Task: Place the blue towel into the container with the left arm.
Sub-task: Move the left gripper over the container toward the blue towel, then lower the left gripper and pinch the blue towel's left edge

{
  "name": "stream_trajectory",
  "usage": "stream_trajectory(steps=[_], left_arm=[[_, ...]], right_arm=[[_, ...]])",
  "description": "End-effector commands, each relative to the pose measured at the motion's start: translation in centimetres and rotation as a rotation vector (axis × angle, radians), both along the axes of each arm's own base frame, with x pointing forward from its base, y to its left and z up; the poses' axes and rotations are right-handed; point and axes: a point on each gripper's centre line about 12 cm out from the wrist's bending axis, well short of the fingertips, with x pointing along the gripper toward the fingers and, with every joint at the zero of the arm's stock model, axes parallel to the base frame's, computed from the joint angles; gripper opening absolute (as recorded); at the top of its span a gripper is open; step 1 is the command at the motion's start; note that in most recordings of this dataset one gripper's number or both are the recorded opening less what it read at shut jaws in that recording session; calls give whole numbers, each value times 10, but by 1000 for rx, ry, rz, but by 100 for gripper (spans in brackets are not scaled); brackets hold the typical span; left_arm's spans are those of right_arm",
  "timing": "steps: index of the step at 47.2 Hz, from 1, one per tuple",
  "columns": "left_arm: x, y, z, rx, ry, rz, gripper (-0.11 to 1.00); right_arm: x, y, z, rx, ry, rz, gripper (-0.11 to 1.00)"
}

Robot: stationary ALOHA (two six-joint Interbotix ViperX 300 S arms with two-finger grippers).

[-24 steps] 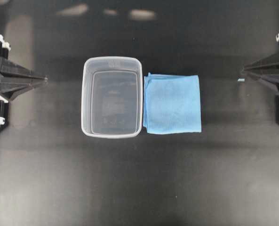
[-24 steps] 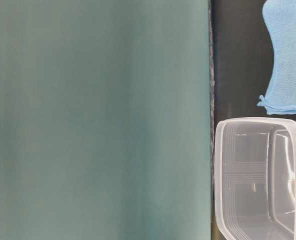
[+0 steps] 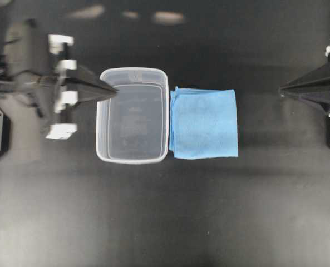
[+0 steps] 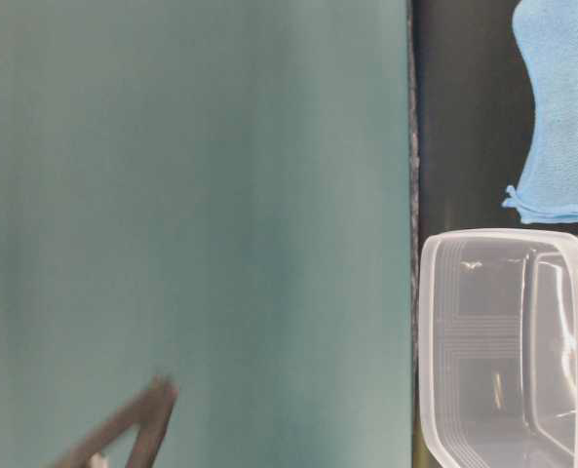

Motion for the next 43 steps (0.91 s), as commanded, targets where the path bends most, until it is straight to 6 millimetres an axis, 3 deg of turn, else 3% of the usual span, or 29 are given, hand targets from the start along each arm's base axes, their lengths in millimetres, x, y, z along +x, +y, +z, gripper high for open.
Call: stream_trajectory(steps=[1,8,14,20,27,31,34,43], left_arm=[[27,4,8,3,34,8,0],[65,8,-2,-3,161,16,0],[90,12,-11,-8,256,25,3],[112,15,-26,-12,331,29,26],[141,14,-47,-15,420,25,70],[158,16,-57,-16,454,27,87],[170,18,-64,-15,471,28,91],[199,20,-97,41,572,-23,89]], right_arm=[[-3,-1,2,6,-14,-6,0],[-12,-3,-2,5,-25,-19,18],[-16,-3,-5,6,-6,-23,54],[-17,-4,-9,7,18,-26,73],[-17,-4,-7,5,9,-30,74],[-18,-5,-6,6,-2,-32,73],[-18,-5,-4,6,-13,-32,73],[-19,-5,0,6,-39,-33,73]])
